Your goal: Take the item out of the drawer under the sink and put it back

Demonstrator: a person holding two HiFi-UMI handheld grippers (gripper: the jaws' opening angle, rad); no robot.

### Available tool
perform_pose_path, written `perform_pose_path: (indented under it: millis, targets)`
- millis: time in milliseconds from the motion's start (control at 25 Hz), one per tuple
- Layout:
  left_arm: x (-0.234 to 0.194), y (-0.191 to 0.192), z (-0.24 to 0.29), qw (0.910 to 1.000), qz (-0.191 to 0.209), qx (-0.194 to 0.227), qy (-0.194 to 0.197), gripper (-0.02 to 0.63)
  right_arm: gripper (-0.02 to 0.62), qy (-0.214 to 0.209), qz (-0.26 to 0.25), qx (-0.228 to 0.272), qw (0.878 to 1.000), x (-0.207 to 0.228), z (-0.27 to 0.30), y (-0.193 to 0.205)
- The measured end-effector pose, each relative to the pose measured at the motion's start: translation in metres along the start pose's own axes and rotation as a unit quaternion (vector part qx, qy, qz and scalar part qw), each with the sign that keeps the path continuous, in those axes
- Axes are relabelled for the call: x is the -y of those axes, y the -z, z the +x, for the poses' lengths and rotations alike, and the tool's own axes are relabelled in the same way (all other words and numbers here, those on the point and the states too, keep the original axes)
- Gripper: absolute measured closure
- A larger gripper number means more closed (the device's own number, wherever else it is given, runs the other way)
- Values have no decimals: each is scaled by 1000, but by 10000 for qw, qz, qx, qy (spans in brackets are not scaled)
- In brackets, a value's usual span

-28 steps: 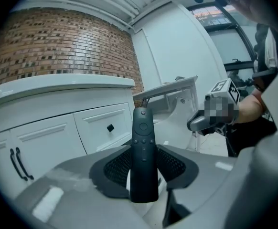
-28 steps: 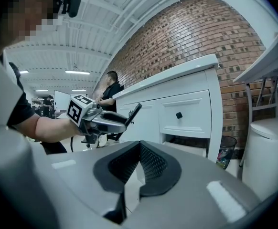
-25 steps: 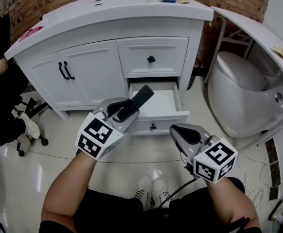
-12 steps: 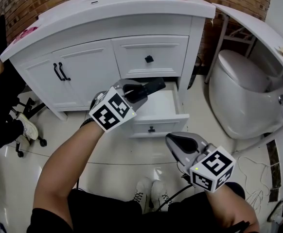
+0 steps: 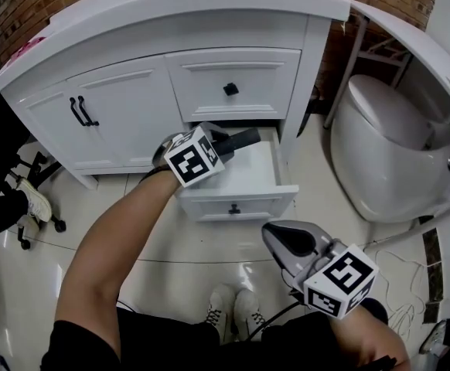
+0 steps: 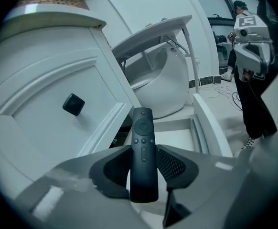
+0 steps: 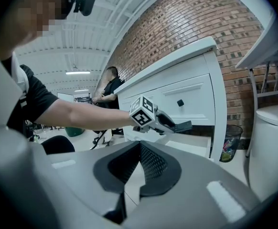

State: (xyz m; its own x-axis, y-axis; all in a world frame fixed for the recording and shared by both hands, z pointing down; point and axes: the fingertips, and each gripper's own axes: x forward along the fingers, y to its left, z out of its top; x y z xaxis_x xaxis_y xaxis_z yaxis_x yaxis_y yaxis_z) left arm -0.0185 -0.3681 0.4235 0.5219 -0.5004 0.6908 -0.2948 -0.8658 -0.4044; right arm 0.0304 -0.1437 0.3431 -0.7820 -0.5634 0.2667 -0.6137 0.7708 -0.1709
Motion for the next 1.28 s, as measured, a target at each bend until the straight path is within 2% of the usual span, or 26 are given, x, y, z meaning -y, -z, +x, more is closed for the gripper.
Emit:
perform_pose_path:
  millis: [160,480,720,880,1160,1280]
  targets:
    - [-1,11,32,9993,76,-219,287,437,592,-16,65,-27,10000,6,3,1]
    - [9,20,78,9934,612,-448,857,437,592,30,277,-200,9994,25,9,14]
    - [18,42,100,9881,608,-857,1127,437,592,34,318,-211,9993,29,9,17]
    - [30,41,104,9835,715,-869,1417,436,592,24,338,-240,9991,30,9,19]
    - [33,50,108,9815,611,-937,1553,434,592,38,363,-247,9990,30,6,20]
    - [33,51,108,9822,640,-964,1480,434,592,34,337,-233,9992,29,5,19]
